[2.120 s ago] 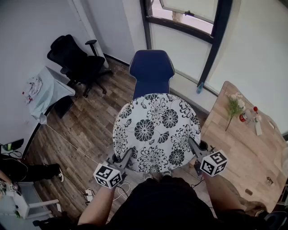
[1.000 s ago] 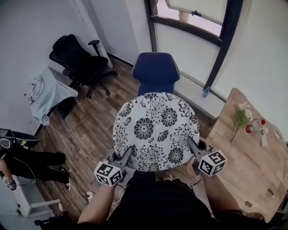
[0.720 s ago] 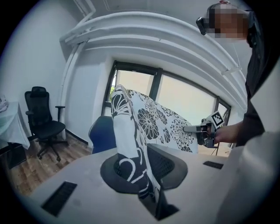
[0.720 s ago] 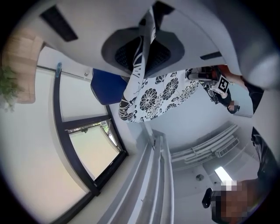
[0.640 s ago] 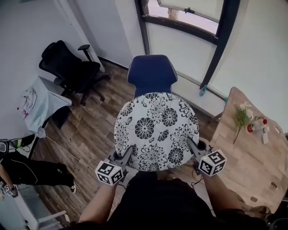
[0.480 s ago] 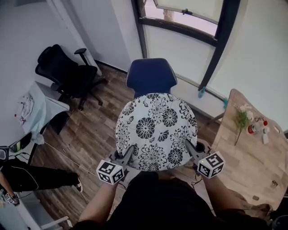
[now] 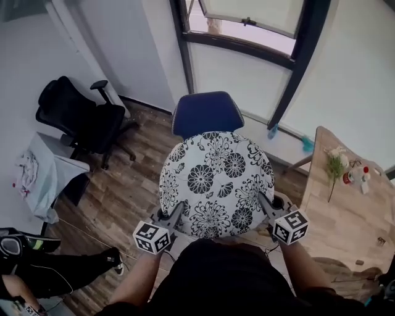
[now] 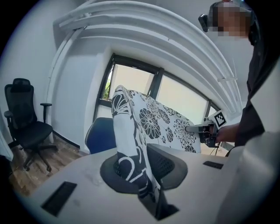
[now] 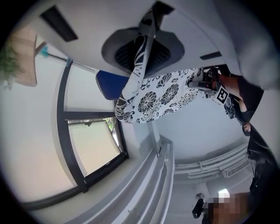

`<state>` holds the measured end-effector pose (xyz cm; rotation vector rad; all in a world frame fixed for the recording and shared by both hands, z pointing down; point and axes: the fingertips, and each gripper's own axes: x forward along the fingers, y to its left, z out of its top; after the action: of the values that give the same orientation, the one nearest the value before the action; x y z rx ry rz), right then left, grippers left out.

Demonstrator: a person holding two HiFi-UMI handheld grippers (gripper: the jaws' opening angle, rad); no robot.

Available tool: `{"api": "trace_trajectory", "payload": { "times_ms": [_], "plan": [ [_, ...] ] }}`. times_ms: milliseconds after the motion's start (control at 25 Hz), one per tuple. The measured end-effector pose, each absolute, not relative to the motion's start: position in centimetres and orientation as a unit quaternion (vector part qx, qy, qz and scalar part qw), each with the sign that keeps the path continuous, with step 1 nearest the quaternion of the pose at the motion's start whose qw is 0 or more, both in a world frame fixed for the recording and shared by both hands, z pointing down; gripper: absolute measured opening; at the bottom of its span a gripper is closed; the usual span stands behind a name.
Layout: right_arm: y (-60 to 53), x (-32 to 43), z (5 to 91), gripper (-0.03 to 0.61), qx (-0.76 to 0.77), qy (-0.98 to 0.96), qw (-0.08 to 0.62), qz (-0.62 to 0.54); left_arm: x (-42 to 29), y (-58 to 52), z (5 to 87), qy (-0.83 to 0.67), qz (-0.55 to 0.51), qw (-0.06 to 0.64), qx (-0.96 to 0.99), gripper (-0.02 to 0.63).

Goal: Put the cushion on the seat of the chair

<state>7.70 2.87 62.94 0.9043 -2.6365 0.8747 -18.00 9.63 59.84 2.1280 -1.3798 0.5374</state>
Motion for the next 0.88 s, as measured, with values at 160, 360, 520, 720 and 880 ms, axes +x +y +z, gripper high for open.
{"api": "trace_trajectory", "payload": {
  "times_ms": [160, 360, 520, 720, 880],
  "plan": [
    [2.5, 7.8, 65.1, 0.034, 0.326, -0.888, 0.122, 0.301, -19.6, 9.1, 61.8, -0.488, 0.201, 0.282, 0.801, 0.05],
    [2.5, 7.7, 65.8, 0.034, 0.336, -0.876, 0.137, 0.318, -21.0, 9.0, 62.9, -0.461, 0.203, 0.306, 0.808, 0.107],
    [2.7, 7.7, 66.3, 0.034, 0.349, -0.862, 0.147, 0.336, -21.5, 8.9, 63.1, -0.435, 0.18, 0.322, 0.821, 0.107],
    [2.2, 8.1, 67.8, 0.034, 0.358, -0.855, 0.155, 0.342, -21.6, 8.6, 63.9, -0.418, 0.17, 0.333, 0.828, 0.107],
    [2.1, 8.2, 66.5, 0.034, 0.337, -0.869, 0.157, 0.326, -21.3, 9.6, 63.3, -0.452, 0.161, 0.328, 0.814, 0.087]
  ]
}}
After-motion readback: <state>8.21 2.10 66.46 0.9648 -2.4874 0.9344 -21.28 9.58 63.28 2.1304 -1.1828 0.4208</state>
